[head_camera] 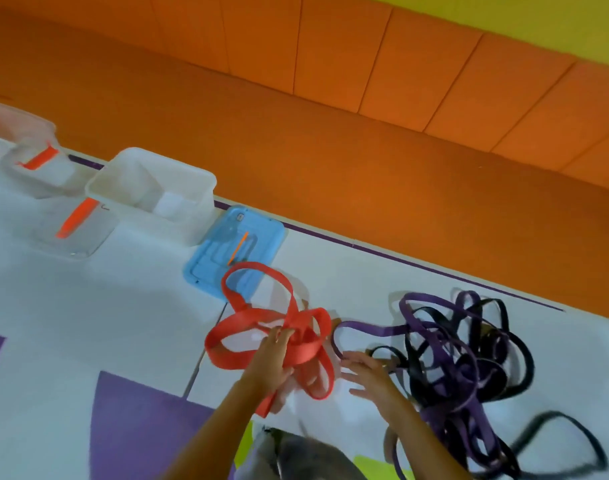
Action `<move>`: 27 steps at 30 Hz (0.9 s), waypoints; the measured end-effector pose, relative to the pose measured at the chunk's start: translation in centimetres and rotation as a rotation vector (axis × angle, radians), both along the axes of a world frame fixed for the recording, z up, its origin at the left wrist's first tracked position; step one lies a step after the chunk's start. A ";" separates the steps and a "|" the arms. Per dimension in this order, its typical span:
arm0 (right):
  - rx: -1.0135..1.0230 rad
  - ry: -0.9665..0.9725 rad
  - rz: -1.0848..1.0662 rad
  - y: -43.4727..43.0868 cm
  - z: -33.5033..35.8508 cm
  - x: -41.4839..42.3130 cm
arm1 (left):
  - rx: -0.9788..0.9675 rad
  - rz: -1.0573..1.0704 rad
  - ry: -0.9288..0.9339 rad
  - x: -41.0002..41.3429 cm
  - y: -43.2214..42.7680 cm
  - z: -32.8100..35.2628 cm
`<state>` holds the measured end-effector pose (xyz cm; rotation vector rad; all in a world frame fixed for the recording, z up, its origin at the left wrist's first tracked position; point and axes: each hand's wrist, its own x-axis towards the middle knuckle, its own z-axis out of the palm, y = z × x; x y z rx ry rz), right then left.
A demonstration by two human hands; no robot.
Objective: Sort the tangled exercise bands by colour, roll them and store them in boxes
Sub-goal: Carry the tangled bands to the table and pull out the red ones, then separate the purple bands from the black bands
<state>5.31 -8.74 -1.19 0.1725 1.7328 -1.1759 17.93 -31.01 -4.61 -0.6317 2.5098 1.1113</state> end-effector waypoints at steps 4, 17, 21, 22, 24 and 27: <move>0.050 0.112 -0.030 0.5 -0.2 -0.7 | -0.100 0.020 0.063 -0.1 1.1 -0.9; 0.428 0.817 0.259 8.3 1.5 -4.3 | -0.438 -0.199 0.048 -5.6 7.5 3.4; 0.573 0.828 0.211 13.7 0.7 -6.2 | -0.368 -0.316 0.039 -8.5 11.4 2.9; 0.629 0.800 0.231 15.3 0.3 -6.6 | -0.338 -0.334 0.024 -9.2 12.4 2.6; 0.691 0.705 0.312 18.3 -0.7 -7.0 | -0.268 -0.336 -0.027 -11.0 14.7 2.1; 0.696 0.626 0.493 22.8 -2.6 -7.7 | -0.223 -0.294 -0.121 -13.9 18.4 1.4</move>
